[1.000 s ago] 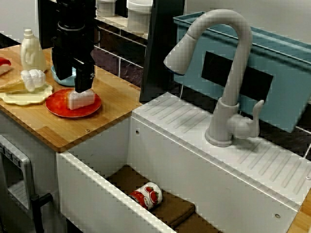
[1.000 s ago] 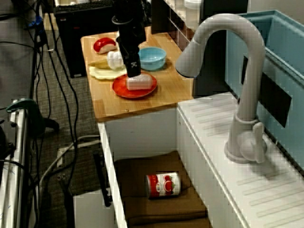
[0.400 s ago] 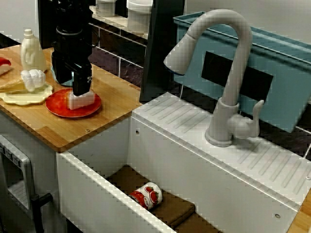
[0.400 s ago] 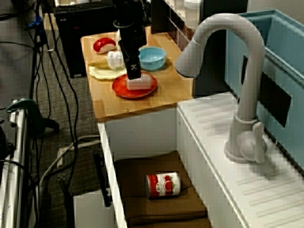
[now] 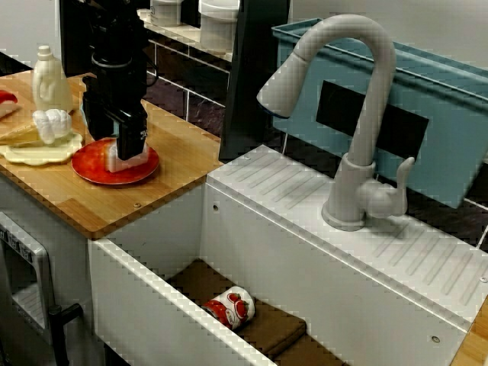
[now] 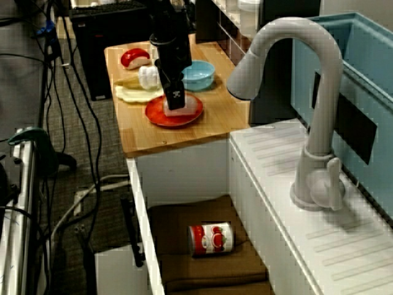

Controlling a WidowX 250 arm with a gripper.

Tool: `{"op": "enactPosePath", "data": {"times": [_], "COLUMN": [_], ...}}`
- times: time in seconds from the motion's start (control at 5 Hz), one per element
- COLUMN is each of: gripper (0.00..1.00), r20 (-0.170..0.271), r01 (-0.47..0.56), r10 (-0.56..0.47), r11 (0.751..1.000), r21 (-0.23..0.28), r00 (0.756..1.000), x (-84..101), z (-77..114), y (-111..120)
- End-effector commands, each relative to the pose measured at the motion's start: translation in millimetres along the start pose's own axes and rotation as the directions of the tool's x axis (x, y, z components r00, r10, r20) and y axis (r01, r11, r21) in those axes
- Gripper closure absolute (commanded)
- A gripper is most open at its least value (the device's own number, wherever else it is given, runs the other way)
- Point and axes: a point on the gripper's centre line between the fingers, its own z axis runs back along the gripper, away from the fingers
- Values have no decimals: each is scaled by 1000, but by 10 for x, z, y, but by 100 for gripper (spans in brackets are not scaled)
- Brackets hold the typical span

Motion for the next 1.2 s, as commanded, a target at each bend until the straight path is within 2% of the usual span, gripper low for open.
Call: {"op": "enactPosePath", "data": {"times": [0.0, 0.2, 0.6, 1.0], "gripper": [0, 100, 100, 100], "r20": [12, 8, 9, 36], "r01": [-31, -54, -89, -134], "r10": [31, 53, 88, 132], "r11": [999, 991, 988, 988], "r21": [21, 119, 123, 75], "r00": [999, 999, 996, 991], "x": [25, -1, -22, 56], "z": [38, 16, 46, 509], "y": [66, 64, 151, 353]}}
